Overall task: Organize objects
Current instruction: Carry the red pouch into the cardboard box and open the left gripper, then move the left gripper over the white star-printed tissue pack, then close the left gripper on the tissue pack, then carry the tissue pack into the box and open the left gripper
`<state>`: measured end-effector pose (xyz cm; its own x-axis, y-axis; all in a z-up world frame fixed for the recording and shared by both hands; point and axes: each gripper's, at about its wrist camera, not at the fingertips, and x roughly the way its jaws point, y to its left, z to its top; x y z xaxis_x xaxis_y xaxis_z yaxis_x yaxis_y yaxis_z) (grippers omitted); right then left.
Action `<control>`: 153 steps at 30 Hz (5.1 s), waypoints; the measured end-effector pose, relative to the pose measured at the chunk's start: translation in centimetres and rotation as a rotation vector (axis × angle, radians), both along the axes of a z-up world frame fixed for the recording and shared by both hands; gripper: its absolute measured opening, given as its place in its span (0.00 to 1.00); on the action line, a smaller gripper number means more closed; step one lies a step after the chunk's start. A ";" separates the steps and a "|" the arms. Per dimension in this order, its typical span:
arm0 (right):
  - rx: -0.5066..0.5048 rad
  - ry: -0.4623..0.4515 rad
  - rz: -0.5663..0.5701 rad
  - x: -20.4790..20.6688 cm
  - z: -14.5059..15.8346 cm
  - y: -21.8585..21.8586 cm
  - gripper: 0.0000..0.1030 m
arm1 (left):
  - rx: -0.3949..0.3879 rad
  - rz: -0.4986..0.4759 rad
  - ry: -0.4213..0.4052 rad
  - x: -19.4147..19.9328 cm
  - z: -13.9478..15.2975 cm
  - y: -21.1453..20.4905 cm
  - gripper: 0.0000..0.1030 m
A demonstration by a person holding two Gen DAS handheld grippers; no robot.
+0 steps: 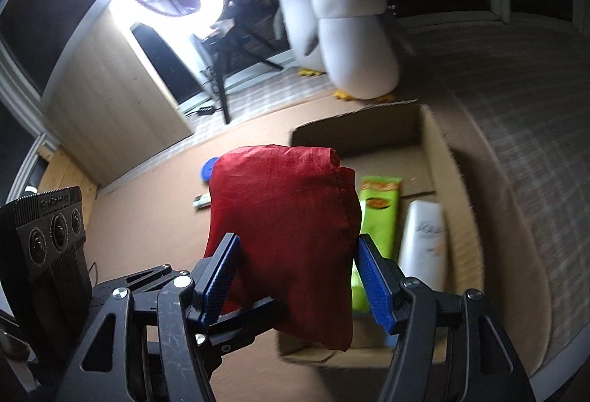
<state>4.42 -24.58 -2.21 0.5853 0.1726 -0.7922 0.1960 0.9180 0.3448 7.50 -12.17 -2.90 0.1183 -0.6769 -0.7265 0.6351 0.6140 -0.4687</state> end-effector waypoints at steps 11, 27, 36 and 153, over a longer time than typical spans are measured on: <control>-0.022 0.025 -0.020 2.0 -0.9 -3.1 0.59 | 0.021 -0.013 0.025 0.8 -1.9 -3.3 0.60; -0.009 0.005 -0.066 1.3 -0.7 -3.7 0.60 | 0.043 0.030 0.000 1.1 -1.6 -0.6 0.78; 0.018 -0.045 0.002 1.1 0.3 -0.6 0.61 | 0.071 0.145 -0.029 0.7 -0.5 7.9 0.78; 0.031 0.154 0.311 3.8 -2.8 13.2 0.39 | 0.036 0.185 0.011 0.6 -1.4 14.5 0.39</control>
<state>8.19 -11.35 -5.00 0.3751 0.3489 -0.8588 -0.0397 0.9317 0.3612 8.13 2.38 -4.35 0.2303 -0.6179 -0.7517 0.5046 0.7364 -0.4507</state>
